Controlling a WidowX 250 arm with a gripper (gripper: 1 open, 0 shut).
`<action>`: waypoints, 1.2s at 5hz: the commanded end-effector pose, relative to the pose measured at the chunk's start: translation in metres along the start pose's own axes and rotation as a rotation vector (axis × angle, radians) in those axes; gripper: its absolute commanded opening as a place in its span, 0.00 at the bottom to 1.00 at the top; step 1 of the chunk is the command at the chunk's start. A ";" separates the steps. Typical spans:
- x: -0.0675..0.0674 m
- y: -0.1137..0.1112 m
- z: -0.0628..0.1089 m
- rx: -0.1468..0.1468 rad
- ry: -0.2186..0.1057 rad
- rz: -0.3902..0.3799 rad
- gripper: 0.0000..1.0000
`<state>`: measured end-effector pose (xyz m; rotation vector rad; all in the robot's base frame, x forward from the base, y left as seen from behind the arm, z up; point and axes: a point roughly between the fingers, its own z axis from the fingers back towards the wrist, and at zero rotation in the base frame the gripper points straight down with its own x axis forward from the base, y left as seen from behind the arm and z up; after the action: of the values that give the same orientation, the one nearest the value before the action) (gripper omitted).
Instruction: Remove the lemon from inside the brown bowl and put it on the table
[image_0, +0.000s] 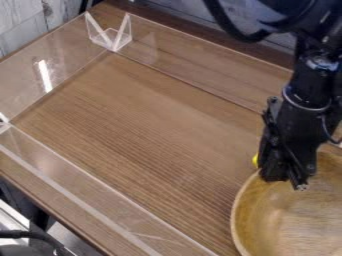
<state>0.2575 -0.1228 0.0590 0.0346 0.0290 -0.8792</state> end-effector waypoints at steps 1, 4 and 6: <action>0.002 0.004 0.017 0.028 -0.067 0.001 1.00; -0.001 0.001 0.015 0.022 -0.085 0.006 0.00; -0.003 0.001 0.011 0.023 -0.096 0.013 0.00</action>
<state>0.2492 -0.1143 0.0545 0.0262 0.0093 -0.8917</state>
